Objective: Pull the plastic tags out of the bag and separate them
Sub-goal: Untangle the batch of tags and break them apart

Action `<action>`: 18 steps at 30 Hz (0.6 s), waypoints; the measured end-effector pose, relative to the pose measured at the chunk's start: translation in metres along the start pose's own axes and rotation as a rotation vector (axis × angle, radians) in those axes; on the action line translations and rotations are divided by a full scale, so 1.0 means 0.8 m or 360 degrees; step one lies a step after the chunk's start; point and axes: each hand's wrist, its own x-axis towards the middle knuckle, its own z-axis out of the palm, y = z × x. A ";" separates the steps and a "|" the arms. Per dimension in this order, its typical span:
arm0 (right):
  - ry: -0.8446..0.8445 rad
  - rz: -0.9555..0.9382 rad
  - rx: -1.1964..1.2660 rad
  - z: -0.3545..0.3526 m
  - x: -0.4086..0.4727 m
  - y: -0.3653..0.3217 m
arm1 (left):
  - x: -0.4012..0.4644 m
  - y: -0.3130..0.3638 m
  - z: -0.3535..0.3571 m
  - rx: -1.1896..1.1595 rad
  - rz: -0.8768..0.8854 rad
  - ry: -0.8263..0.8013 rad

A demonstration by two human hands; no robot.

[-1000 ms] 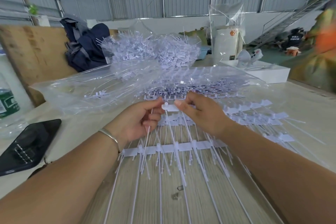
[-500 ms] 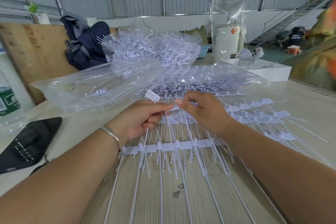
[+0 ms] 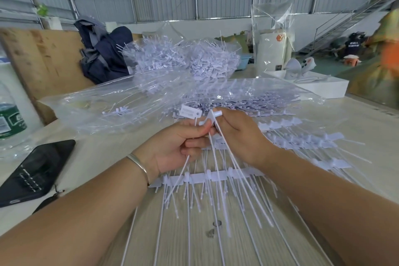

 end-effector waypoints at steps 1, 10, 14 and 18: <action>0.0016 -0.0031 -0.0036 0.000 0.000 -0.003 | 0.000 -0.001 0.003 -0.0017 -0.0007 -0.0021; 0.0247 -0.0110 -0.0260 -0.008 0.007 -0.002 | 0.000 0.014 0.002 -0.0169 0.0054 -0.0049; 0.0299 -0.0047 -0.0401 -0.011 0.009 0.008 | 0.003 0.014 -0.006 0.0078 0.0080 0.0211; 0.0106 0.0021 -0.0530 -0.006 0.008 0.015 | 0.006 0.008 -0.010 0.0272 0.0035 0.0357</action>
